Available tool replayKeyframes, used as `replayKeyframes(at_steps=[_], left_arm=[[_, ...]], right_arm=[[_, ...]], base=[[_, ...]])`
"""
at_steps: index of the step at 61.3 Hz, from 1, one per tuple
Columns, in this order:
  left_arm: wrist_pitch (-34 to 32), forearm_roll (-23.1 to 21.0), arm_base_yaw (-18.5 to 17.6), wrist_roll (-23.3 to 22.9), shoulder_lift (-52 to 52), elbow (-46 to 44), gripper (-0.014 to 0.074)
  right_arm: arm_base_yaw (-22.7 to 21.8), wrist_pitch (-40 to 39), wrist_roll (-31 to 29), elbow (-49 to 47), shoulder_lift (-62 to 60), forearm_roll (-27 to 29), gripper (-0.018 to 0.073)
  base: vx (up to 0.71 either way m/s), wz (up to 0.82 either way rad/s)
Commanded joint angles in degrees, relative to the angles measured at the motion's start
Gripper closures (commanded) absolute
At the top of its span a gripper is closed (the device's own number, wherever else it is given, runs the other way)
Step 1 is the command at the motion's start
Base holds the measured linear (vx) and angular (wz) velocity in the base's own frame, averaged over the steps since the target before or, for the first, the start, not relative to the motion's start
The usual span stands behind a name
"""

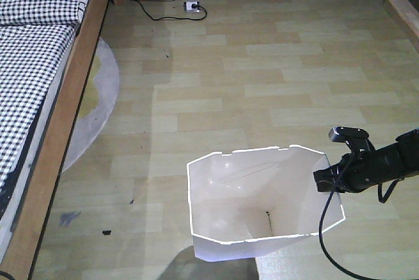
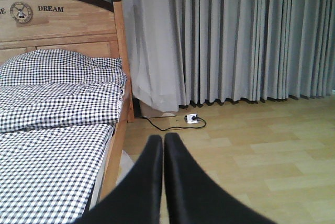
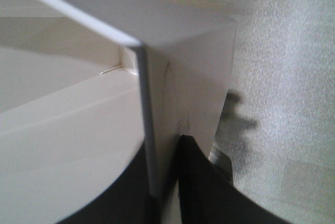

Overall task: Move trash bin to bedside with robot
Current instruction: 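Drive toward the bed and curtains carrying the bin with the right gripper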

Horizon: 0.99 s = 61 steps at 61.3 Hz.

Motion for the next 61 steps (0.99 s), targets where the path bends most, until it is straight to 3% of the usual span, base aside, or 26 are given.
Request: replayKeyframes(at_steps=[1,61], left_arm=[[-4.23,-0.54,-0.4,-0.79,-0.36,0.67,0.0603],[-4.23,-0.54,-0.4,-0.79,-0.36,0.67,0.0603]], right_arm=[[-0.23,10.31,0.39,-0.87,-3.89,3.69,0.0564],[-0.23,9.07,0.39,-0.87,-3.89,3.69,0.0564]], base=[[0.27,0.01],[0.27,0.02]])
